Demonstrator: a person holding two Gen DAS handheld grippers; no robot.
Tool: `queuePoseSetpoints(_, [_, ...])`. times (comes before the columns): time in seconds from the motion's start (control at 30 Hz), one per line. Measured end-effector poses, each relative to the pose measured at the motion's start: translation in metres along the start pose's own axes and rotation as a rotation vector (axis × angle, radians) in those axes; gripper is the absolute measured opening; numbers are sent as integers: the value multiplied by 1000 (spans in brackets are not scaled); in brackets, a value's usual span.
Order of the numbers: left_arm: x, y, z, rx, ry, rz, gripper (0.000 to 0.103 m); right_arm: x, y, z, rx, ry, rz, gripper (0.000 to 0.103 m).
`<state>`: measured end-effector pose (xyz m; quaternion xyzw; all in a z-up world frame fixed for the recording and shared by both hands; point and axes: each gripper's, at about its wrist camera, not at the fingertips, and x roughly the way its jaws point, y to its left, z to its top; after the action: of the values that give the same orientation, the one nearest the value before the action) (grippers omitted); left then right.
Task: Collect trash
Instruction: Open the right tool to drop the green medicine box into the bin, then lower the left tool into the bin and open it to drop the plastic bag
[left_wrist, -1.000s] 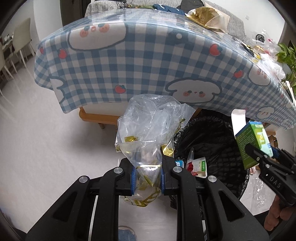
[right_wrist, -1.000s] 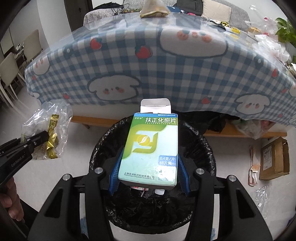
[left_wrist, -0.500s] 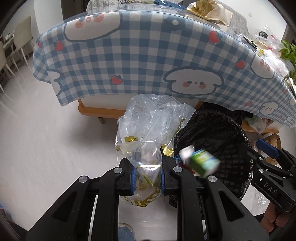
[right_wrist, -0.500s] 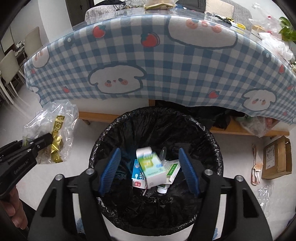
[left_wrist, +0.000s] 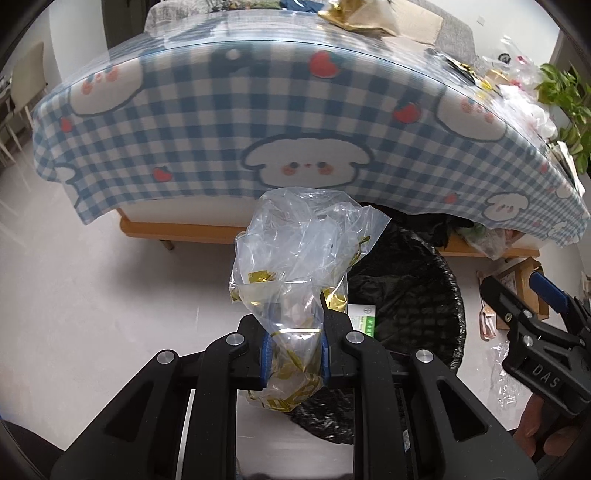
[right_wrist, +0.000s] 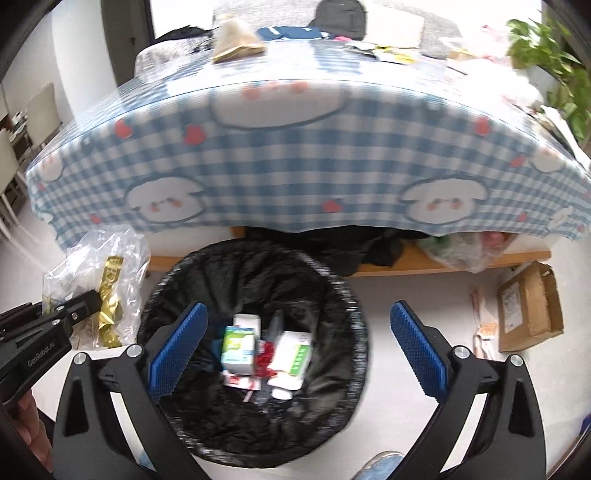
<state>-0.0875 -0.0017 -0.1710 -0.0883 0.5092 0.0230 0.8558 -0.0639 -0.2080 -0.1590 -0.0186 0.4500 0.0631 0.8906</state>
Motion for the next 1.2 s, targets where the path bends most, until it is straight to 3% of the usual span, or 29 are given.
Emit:
queuePoseSetpoints(0.37, [17, -47, -2, 46, 30, -28, 18, 1, -64, -6, 54, 12, -59, 95])
queuePoseSetpoints(0.77, [34, -78, -6, 80, 60, -42, 20, 12, -99, -19, 92, 48, -83, 95])
queuePoseSetpoints(1.03, [40, -91, -12, 106, 79, -36, 38, 13, -104, -22, 102, 53, -81, 95])
queuePoseSetpoints(1.2, [34, -90, -9, 107, 58, -28, 62, 10, -102, -19, 97, 46, -78, 95])
